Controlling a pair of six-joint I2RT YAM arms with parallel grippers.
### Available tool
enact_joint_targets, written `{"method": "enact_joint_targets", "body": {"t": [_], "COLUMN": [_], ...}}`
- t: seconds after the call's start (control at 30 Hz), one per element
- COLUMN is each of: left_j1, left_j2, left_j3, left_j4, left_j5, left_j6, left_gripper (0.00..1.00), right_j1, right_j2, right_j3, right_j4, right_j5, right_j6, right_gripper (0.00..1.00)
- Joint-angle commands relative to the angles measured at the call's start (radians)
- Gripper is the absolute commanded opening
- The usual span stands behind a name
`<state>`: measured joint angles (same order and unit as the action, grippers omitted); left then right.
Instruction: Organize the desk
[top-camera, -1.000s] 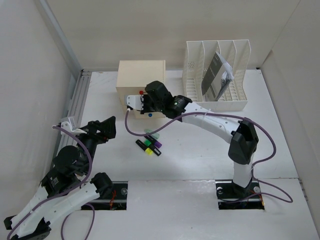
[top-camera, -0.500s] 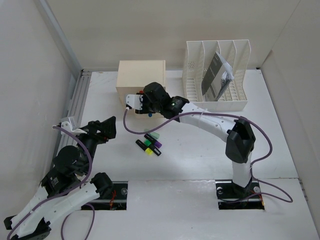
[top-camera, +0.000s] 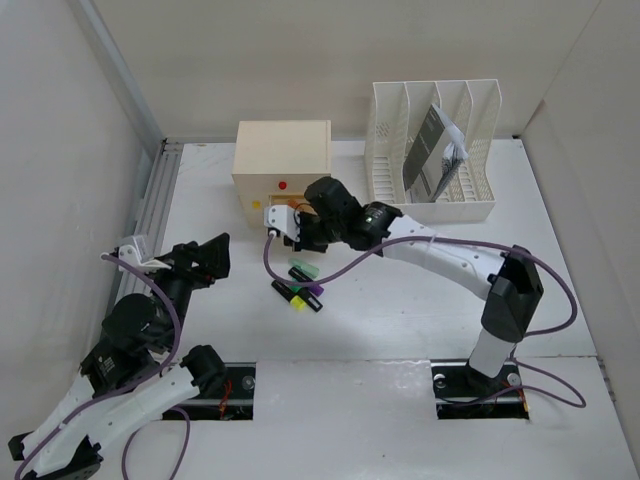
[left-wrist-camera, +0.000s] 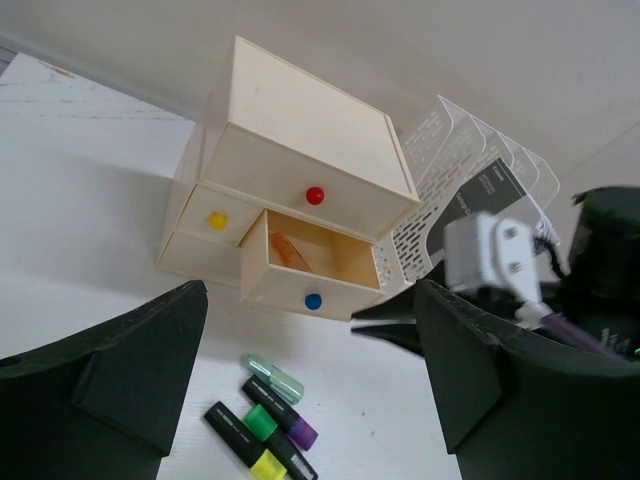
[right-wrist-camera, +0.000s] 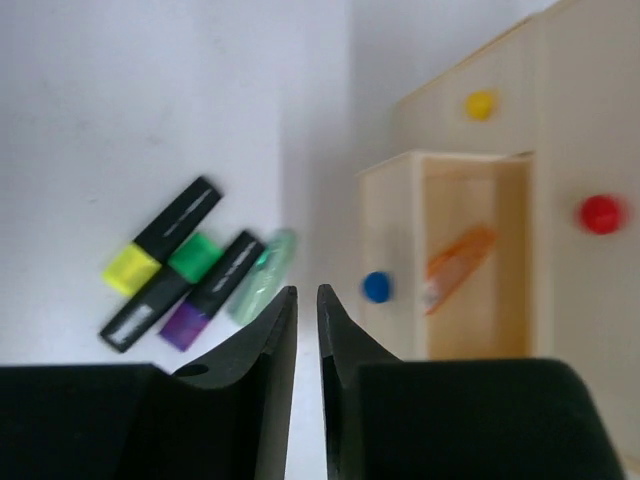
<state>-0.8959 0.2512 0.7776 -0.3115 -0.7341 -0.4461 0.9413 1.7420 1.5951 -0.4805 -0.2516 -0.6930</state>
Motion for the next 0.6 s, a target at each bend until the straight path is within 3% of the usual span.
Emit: {"method": "enact_joint_targets", "body": {"t": [0.0,0.23,0.57], "left_j1": [-0.003,-0.003,-0.003], "left_j2": [-0.015,-0.015,-0.015], "left_j3": [-0.008,-0.008,-0.008], "left_j4": [0.026,0.026,0.026], "left_j5": [0.002,0.002,0.002], "left_j6": [0.001,0.001,0.001], "left_gripper": [0.82,0.82,0.82], "right_j1": [0.01,0.01,0.028], "right_j2": [0.024,0.077,0.235], "right_j3": [-0.088,-0.138,-0.101], "right_j4": [-0.031,0.052,0.052], "right_j5": [-0.022,0.118,0.164], "right_j6": [0.119,0.187,0.207], "right_gripper": [0.2,0.23,0.32]}}
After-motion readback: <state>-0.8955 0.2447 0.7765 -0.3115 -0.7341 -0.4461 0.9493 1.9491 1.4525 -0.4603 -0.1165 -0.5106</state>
